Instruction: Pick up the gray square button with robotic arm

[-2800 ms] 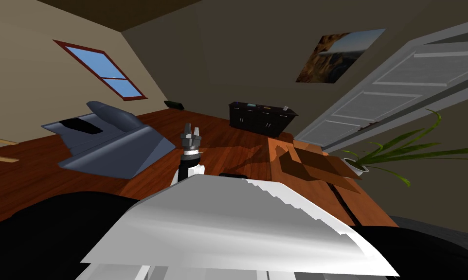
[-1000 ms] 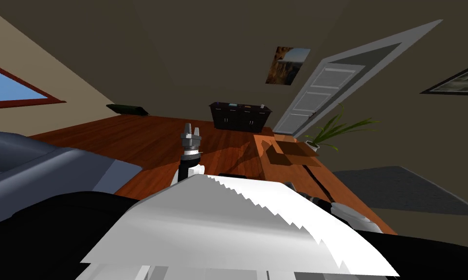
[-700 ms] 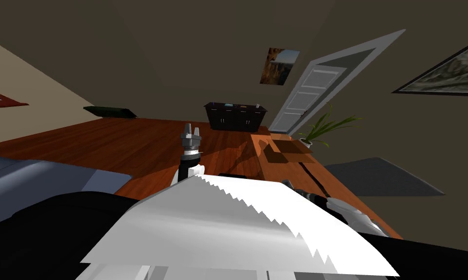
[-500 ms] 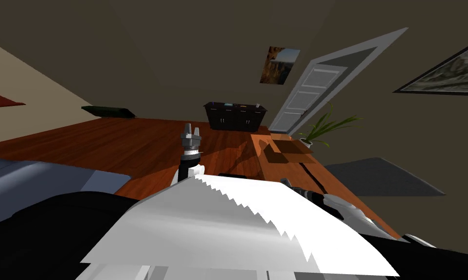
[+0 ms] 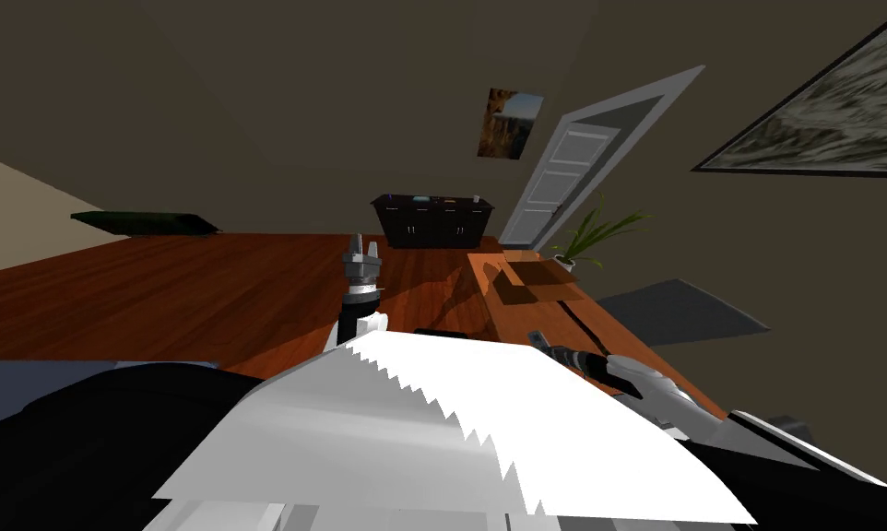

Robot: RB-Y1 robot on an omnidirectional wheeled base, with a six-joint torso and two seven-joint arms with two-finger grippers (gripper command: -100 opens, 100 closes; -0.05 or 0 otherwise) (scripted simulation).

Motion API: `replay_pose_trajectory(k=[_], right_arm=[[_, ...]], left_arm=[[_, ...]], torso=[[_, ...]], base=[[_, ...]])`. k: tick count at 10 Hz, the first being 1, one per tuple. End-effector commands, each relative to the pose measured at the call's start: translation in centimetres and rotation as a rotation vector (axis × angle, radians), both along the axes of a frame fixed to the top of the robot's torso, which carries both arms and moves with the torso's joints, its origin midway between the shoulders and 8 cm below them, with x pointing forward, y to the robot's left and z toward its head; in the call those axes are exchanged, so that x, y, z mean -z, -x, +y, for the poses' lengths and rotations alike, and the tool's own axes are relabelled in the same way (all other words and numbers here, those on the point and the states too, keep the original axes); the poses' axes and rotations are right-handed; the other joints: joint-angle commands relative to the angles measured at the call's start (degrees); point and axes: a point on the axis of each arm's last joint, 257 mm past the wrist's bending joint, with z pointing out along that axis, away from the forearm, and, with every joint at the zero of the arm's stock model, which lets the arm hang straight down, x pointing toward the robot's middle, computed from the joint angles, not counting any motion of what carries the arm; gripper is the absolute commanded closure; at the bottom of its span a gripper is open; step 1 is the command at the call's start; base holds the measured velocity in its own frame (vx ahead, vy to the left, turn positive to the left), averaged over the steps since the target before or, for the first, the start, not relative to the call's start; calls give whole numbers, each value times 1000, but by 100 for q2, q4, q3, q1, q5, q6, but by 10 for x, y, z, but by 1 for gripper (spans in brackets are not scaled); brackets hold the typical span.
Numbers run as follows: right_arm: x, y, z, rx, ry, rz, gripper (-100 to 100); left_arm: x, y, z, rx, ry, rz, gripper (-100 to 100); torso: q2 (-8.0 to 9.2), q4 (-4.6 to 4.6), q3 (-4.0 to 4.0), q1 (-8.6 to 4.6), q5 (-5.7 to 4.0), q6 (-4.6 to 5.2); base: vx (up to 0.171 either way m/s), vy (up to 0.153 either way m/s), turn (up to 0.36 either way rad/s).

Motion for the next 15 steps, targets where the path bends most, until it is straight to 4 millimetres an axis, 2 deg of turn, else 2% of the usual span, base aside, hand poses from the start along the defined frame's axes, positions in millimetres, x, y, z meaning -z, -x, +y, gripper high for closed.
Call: replay_pose_trajectory(k=[1,2,3,6,7,8,10,11,12,15], right_arm=[[-4,-16,0,-37,10,-12,100],[0,-10,4,-55,9,9,100],[-13,-24,-9,-67,31,-16,100],[-8,-30,2,-122,31,9,100],[-21,-40,-11,-135,51,-11,100],[-22,-47,-9,-154,56,-8,100],[-21,-50,-4,-183,59,3,100],[-36,-65,-19,-198,88,-20,100],[-39,-75,-15,-218,91,-25,100],[-36,-72,-14,-234,94,-9,100]], left_arm=[[0,0,0,0,0,0,0],[0,0,0,0,0,0,0],[0,0,0,0,0,0,0],[0,0,0,0,0,0,0],[0,0,0,0,0,0,0],[0,0,0,0,0,0,0],[0,0,0,0,0,0,0],[0,0,0,0,0,0,0],[0,0,0,0,0,0,0],[0,0,0,0,0,0,0]], torso=[[0,0,0,0,0,0],[-2,-2,-2,4,-2,1],[4,0,1,2,-6,-10],[3,2,2,7,0,-13],[13,3,7,4,0,-11],[5,1,3,7,8,8],[11,3,6,12,5,-8],[14,5,9,8,5,-12],[6,3,5,16,15,8],[17,6,10,8,7,-8]], base=[[74,26,-366],[38,18,-87],[72,21,-321],[38,18,-104],[59,22,-310],[68,40,-365],[14,15,-16],[58,37,-270],[77,42,-381],[11,4,-3]])
